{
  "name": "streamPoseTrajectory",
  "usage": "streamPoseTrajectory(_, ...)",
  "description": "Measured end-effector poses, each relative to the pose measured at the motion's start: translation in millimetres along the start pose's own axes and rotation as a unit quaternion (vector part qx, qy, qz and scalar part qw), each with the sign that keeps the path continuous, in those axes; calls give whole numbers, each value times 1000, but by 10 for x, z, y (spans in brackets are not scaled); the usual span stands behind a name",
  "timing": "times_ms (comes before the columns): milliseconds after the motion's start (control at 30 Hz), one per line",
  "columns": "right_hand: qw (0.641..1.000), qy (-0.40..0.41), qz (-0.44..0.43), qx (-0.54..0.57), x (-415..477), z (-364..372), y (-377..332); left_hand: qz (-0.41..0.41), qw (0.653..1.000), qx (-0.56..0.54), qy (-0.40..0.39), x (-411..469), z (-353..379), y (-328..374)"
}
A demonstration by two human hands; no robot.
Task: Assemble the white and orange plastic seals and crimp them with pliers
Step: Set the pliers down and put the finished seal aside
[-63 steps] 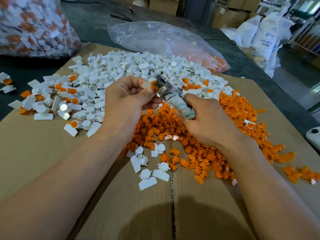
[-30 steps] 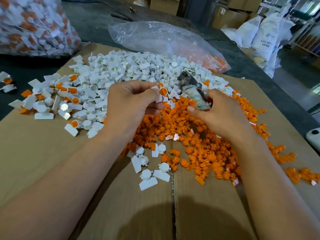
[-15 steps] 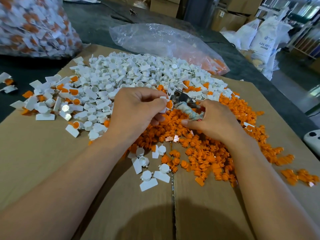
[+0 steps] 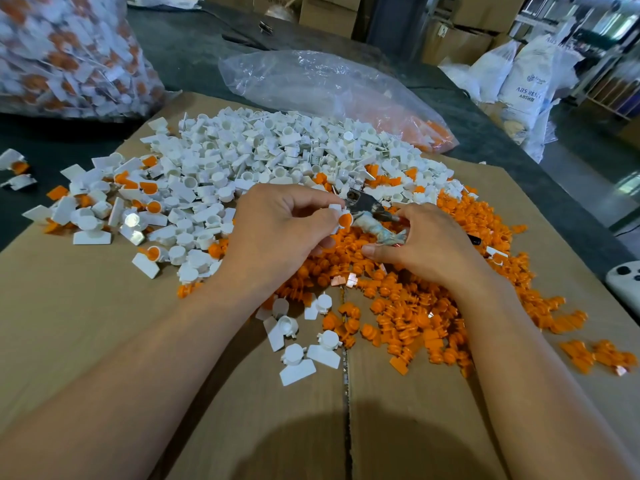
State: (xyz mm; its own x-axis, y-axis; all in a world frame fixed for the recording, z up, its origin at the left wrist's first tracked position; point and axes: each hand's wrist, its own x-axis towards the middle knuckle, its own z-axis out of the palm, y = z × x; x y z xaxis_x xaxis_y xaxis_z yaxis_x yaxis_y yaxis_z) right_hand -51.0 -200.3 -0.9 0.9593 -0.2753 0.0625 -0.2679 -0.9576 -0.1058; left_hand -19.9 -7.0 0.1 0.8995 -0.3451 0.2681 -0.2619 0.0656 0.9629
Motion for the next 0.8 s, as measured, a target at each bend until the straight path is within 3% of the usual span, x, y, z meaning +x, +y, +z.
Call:
streamPoseTrajectory(633,997,-45,2,64,7,11,-5,-23,1000,-7,-7,21,10,11)
streamPoseTrajectory(700,996,-19,-7,81,-2,-10,-19,-25,1000,-6,-7,20,14,14)
streamPoseTrajectory(800,981,83,-60,168,-50,-93,-62,-29,999,-12,-7,22,13,16)
